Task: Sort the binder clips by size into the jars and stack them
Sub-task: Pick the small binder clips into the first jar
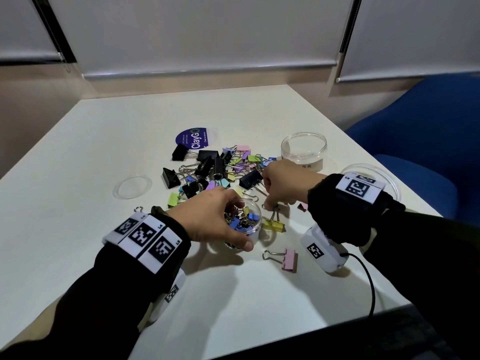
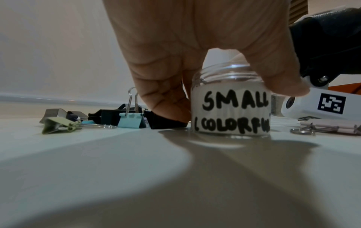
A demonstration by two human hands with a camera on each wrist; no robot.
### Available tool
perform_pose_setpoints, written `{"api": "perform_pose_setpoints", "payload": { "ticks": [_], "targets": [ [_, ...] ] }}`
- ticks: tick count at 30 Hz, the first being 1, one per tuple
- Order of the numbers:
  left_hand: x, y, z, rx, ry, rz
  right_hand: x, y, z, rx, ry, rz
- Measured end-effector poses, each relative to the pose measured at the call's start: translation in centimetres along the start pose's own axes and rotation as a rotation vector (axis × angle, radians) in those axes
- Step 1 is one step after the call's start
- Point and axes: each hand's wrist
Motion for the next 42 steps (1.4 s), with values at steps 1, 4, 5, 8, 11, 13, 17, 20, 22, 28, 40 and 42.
{"api": "perform_pose_setpoints", "payload": {
  "ticks": [1,4,5,8,11,13,17,20,22,28,40,42],
  "targets": [
    [0.0,0.0,0.0,0.003,0.004,0.002,0.0,-0.1,-0.1,0.010,0.016,-0.012],
    [-0.1,0.1,0.0,0.006,0.006,0.001,0.3,-0.3,-0.6,-0.003,0.070,-0.023],
    [-0.1,0.1,0.1,0.004,0.003,0.000,0.4,-0.5,-0.7,-0.005,0.084,-0.012],
    [-0.1,0.1,0.1,-0.002,-0.003,-0.002,0.5,-0.6,-1.1,0.004,0.119,-0.004],
    [-0.1,0.2,0.1,-0.003,-0.007,0.003,0.3,-0.8,-1.2,0.003,0.087,-0.032],
    [-0.2,0.2,0.1,-0.004,-0.008,0.006,-0.2,-0.9,-0.4,-0.020,-0.021,-0.066],
    [-0.2,0.2,0.1,0.002,-0.014,0.009,-1.6,-1.4,1.5,-0.119,-0.127,-0.145],
    [-0.1,0.2,0.2,0.004,-0.009,0.011,-2.2,-1.8,2.0,-0.129,-0.126,-0.183],
    [-0.1,0.2,0.2,0.008,-0.007,0.013,-2.0,-1.9,1.9,-0.098,-0.092,-0.191],
    [-0.2,0.3,0.2,0.007,-0.001,0.012,-1.7,-2.7,0.6,-0.137,0.017,-0.152],
    [-0.3,0.4,0.2,0.013,0.004,0.019,-1.2,-3.3,-0.5,-0.071,0.192,-0.037],
    [-0.3,0.3,0.2,0.014,0.007,0.017,-1.1,-3.3,-0.5,-0.066,0.192,-0.032]
  ]
}}
Point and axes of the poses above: each hand's wrist, its own y-axis away from the middle knuckle, its own z-axis out of the back of the hand, x = y × z, and after that the axes turned 6 degrees about -y, right-handed
